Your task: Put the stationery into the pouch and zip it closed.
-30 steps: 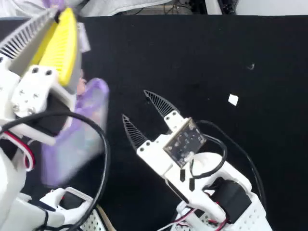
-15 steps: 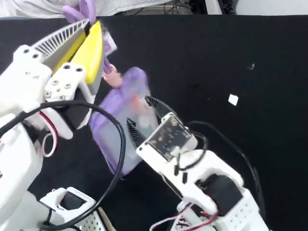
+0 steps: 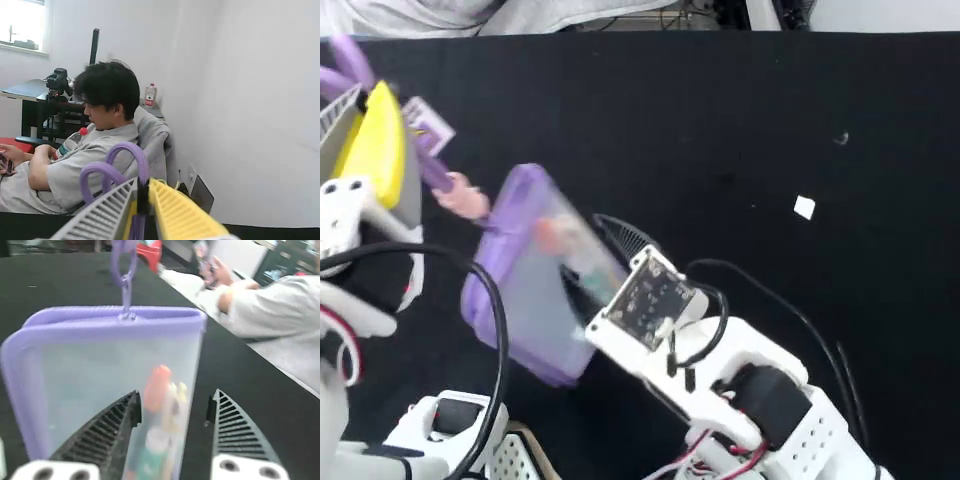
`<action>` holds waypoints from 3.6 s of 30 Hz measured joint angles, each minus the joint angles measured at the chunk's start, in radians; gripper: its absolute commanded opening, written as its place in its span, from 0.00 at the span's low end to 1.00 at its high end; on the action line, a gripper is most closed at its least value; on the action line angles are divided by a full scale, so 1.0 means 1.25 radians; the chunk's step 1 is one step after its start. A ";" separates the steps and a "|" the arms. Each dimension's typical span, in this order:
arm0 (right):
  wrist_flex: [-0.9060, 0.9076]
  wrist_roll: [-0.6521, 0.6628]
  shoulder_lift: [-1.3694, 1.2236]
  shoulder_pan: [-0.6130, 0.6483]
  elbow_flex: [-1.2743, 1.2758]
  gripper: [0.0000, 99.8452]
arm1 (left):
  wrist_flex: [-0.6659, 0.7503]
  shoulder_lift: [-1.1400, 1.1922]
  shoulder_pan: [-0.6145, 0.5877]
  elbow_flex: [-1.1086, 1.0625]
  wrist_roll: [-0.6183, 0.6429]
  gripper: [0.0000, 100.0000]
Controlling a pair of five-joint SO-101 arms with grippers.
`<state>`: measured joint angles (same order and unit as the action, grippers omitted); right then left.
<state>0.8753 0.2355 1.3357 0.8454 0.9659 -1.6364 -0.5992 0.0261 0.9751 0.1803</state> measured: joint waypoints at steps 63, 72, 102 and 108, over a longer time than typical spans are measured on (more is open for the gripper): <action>0.098 0.065 0.241 0.128 0.016 0.22 | 0.091 0.020 0.034 -0.069 0.014 0.03; 0.009 0.050 0.058 0.227 0.036 0.22 | 0.123 0.034 0.081 -0.122 0.037 0.03; -0.120 0.045 -0.025 0.365 0.104 0.22 | 0.160 0.099 0.160 -0.131 0.077 0.03; -0.146 0.045 -0.025 0.361 0.124 0.22 | 0.191 0.101 0.171 -0.131 0.077 0.03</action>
<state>0.6928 0.2923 1.3050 1.2965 1.1208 -1.3970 -0.4733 0.2394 0.8109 0.2770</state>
